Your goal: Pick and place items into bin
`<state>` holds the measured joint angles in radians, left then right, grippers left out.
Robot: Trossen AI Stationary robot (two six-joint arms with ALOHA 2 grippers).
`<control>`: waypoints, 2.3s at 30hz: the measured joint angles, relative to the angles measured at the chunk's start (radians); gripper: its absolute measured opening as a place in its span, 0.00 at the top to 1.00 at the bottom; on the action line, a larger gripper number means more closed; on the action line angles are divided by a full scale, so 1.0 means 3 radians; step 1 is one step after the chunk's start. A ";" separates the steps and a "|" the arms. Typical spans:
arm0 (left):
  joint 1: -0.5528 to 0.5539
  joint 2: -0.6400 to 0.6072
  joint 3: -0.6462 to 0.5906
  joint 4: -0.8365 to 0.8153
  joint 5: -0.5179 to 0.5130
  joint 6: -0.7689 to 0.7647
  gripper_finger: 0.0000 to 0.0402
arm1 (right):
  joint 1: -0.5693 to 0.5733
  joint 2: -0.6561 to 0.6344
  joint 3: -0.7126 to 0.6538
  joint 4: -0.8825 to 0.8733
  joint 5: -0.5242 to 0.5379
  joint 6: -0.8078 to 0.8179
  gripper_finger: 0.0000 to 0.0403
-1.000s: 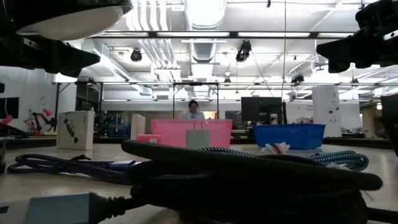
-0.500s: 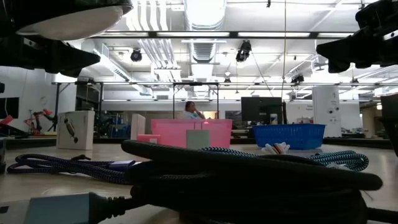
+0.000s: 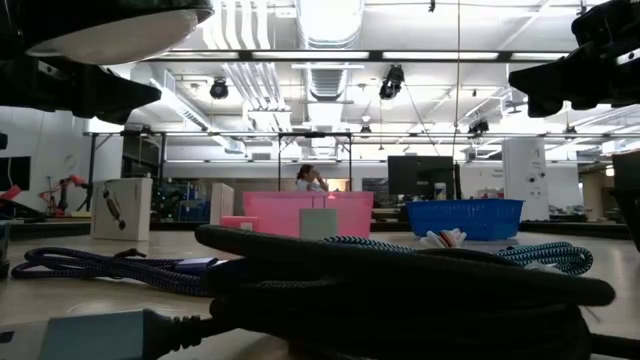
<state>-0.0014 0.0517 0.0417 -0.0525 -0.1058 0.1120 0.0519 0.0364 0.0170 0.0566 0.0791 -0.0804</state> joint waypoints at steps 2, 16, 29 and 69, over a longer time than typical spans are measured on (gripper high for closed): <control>-0.0001 -0.0001 0.0000 0.0000 0.0000 0.0000 0.98 | 0.0000 -0.0001 -0.0001 0.0001 -0.0001 0.0002 0.98; 0.0000 0.0000 -0.0001 0.0008 -0.0005 0.0000 0.98 | -0.0001 0.0000 -0.0001 0.0001 0.0000 0.0007 0.98; 0.0000 -0.0005 -0.0006 0.0215 -0.0015 0.0001 0.98 | 0.0000 -0.0001 -0.0001 0.0377 0.0000 -0.0225 0.98; 0.0000 0.0650 0.0708 0.0363 -0.0226 -0.0127 0.50 | 0.0000 0.0000 -0.0001 0.0600 0.0000 -0.0790 0.98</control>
<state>-0.0013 0.2467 0.2541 0.0564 -0.1737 0.0739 0.0521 0.0364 0.0166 0.2367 0.0792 -0.3173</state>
